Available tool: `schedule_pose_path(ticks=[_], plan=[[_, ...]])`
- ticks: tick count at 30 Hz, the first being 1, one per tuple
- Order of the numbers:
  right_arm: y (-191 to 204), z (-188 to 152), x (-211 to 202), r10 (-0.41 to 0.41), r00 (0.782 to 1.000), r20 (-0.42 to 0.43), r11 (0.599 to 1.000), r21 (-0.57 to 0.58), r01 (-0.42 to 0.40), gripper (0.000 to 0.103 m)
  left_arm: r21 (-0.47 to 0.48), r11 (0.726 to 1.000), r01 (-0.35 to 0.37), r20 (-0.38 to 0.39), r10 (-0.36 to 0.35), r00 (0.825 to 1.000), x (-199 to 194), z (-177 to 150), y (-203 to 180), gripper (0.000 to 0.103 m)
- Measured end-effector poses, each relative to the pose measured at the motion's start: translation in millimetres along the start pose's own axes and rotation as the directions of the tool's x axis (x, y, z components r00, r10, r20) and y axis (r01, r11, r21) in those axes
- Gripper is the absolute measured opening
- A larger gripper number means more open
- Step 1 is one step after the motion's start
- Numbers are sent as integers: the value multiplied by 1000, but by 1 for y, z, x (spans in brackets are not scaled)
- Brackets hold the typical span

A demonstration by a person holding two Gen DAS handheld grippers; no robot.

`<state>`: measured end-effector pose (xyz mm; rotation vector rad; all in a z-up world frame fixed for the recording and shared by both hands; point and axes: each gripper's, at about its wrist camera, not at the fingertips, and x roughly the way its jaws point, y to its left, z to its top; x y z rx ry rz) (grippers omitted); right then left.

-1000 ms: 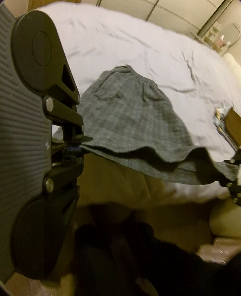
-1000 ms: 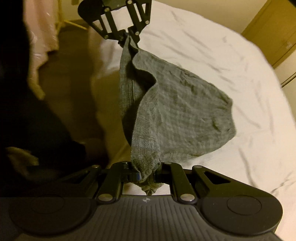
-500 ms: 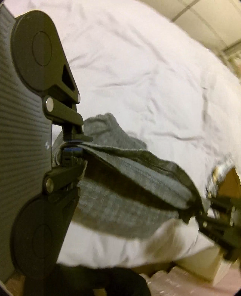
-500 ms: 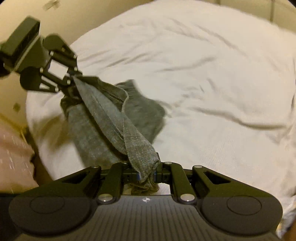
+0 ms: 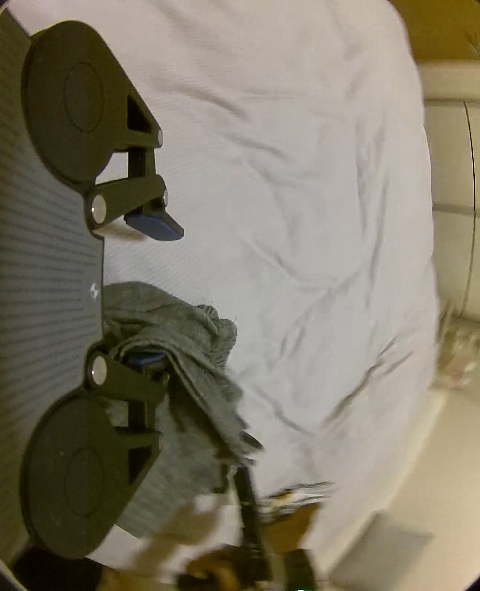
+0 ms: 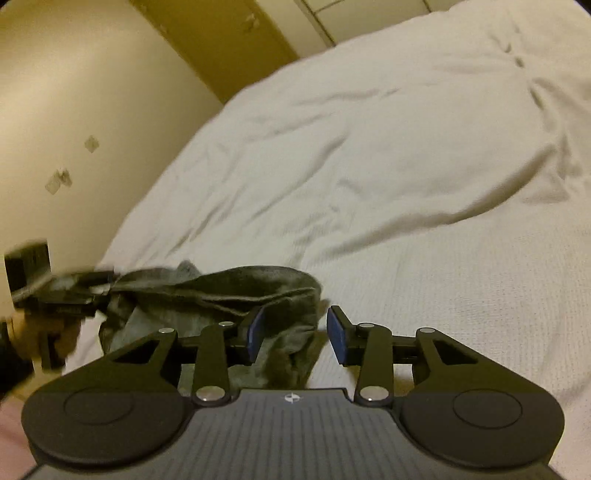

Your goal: Fold clothes

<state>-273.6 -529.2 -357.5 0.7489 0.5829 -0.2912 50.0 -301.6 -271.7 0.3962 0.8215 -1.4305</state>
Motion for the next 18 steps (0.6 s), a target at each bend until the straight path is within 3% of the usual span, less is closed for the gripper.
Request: schedule_pose_path(ticks=[3,6,9,12,15,18], plan=[[0,-4,6,9,1000,15,999,-51,-8,42,16,1000,-9,28,9,1000,14,-3,0,63],[0,-11,9,4,999,48,993,-116,1,42,57,998,-3,54,0,999,26,0,3,63],[4,-22,5,-9,996,86,983,-180,24,42,52,996,79,79,-83,993,28,11,3,64],[6,-38,-11,-17,990,142,978,-202,45,42,1,994,109,183,-107,977,17,16,2,68],[9,-59,-39,-22,982,190,987,-153,52,45,-112,989,94,263,-62,963,-9,6,1,73],[18,-75,-59,-29,979,203,982,-177,65,48,-136,990,23,270,15,963,-35,-2,-7,76]])
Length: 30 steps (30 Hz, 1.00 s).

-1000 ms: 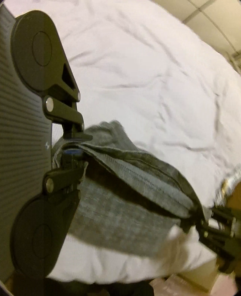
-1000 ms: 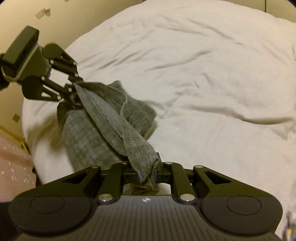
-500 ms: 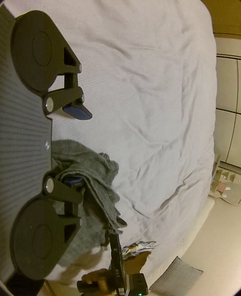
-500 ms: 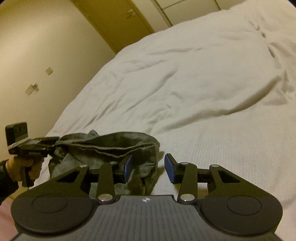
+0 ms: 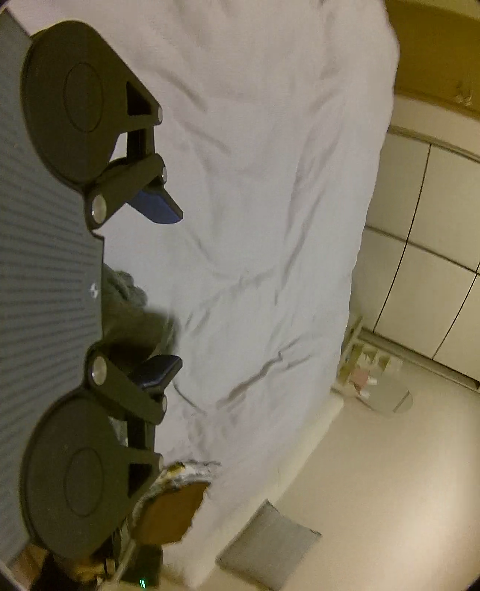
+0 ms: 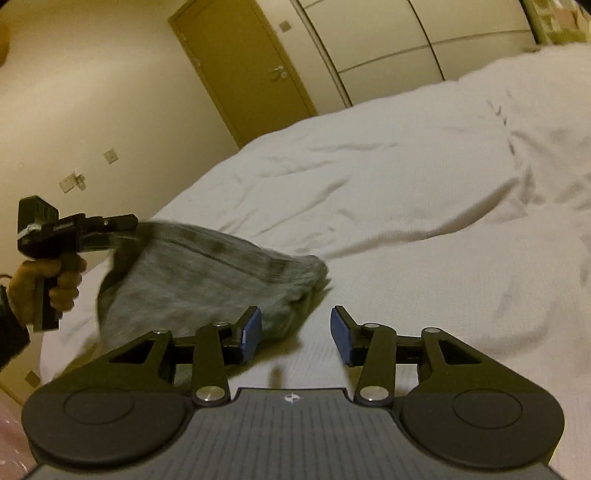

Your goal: Fold clothes

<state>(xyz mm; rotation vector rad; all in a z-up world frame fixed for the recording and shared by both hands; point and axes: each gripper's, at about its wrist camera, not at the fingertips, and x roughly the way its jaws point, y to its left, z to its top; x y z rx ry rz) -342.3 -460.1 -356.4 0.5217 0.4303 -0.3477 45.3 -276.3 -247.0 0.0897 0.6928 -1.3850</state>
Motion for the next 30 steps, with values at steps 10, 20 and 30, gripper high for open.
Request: schedule_pose_path(ticks=[10,20,30], plan=[[38,-13,-7,41,999,-9,999,-24,-41,53,151,975,-161,-99,177,979,-49,-25,-34,84],[31,-5,43,-2,999,-36,1000,24,3,54,-265,963,-43,-157,1,988,16,-44,49,22],[15,1,51,-58,998,-26,989,135,61,55,-326,943,-72,-89,45,995,-12,-42,82,49]])
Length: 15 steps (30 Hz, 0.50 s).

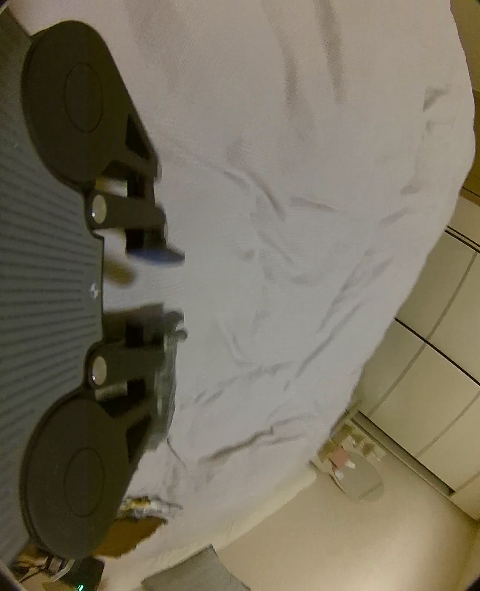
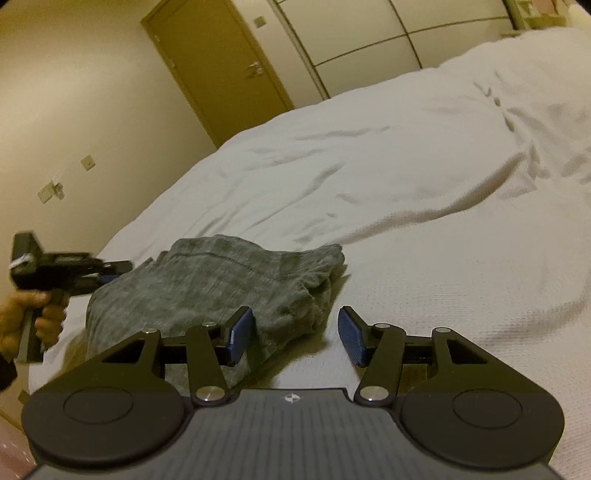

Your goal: Fold clothes

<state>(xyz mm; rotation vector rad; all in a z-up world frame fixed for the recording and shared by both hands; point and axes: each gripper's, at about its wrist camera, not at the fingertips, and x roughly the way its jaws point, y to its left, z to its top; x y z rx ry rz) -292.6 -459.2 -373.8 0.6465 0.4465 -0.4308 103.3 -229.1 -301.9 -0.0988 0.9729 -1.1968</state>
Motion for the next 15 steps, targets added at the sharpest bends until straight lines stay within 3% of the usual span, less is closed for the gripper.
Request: schedule_pose_path(ticks=[3,8,9,11,12,13,14,15], plan=[[1,2,4,-3,1000,-20,1000,29,4,58,-6,998,56,-42,-56,998,-3,-13,-4,60],[-9,7,14,5,1000,-27,991,136,-1,58,-69,989,130,-99,-137,986,15,-23,-4,60],[-12,8,17,15,1000,-23,985,170,-11,58,-78,988,134,-103,-141,985,20,-21,-3,55],[-20,10,22,36,999,-15,971,235,-31,57,-92,986,142,-109,-151,982,29,-17,-1,31],[-23,12,25,47,999,-16,966,257,-42,52,-95,985,147,-110,-157,981,33,-15,-1,9],[-24,13,29,61,998,-27,963,265,-52,27,-79,986,150,-105,-158,982,34,-13,-3,3],[-25,15,32,76,996,-40,961,270,-62,13,-50,987,152,-97,-156,983,35,-11,-6,3],[-24,16,31,67,997,-36,963,266,-55,10,-17,986,165,-73,-166,983,31,-9,-10,2]])
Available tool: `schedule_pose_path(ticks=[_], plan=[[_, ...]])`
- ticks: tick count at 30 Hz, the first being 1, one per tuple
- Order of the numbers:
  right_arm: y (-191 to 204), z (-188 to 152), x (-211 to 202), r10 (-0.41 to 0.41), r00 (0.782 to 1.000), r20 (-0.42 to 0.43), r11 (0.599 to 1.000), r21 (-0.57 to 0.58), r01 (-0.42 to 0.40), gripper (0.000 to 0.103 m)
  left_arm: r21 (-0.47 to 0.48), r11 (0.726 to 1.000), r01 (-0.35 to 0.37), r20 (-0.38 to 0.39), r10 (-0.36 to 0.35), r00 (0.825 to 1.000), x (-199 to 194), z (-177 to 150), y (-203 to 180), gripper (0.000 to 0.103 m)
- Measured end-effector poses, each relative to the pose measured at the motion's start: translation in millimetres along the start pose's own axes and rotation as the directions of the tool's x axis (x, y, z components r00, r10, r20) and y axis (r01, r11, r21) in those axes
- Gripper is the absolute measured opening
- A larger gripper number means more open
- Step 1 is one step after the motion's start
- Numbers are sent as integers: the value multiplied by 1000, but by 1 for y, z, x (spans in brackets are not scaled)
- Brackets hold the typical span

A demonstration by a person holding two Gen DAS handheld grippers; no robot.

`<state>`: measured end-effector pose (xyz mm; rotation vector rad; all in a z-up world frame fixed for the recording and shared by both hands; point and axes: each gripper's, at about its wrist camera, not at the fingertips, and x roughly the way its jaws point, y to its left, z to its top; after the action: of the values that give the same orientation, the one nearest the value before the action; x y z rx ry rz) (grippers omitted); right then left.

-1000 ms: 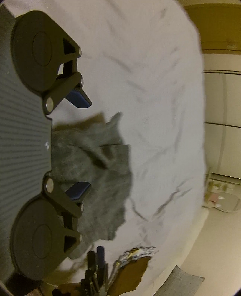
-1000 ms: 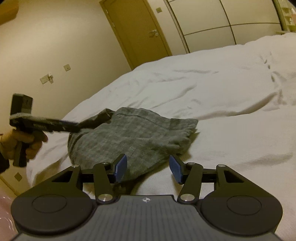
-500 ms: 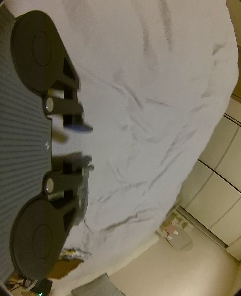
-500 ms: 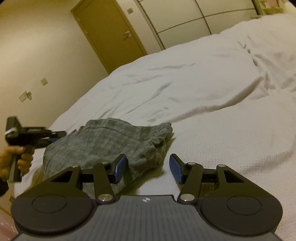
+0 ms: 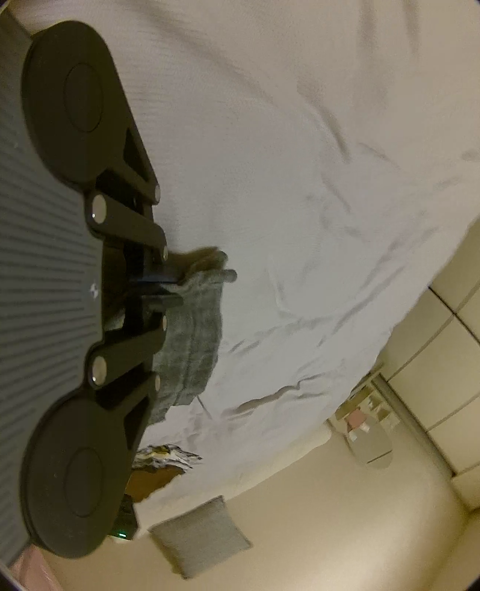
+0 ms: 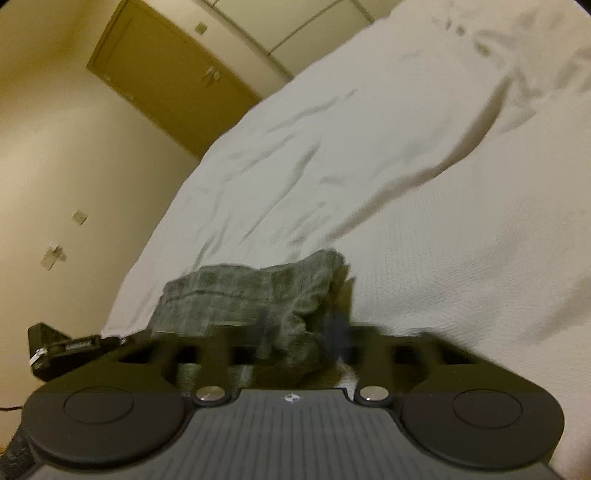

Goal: Fold clothes
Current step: 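Grasp the folded shorts bundle edge with the left gripper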

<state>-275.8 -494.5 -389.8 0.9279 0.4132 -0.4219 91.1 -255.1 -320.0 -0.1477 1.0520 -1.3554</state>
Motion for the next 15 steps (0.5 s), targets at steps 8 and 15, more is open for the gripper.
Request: schedule_pose_path(ticks=[8,15], plan=[[-1,-2,-2,-89,994,57,993,-76,93,8,95,995,-24,7,23,1000,17,9,2,3],[4,-7,7,-162,985,53,973,-158,168,5,153,982,-108,-6,110,994,31,2,2,13]])
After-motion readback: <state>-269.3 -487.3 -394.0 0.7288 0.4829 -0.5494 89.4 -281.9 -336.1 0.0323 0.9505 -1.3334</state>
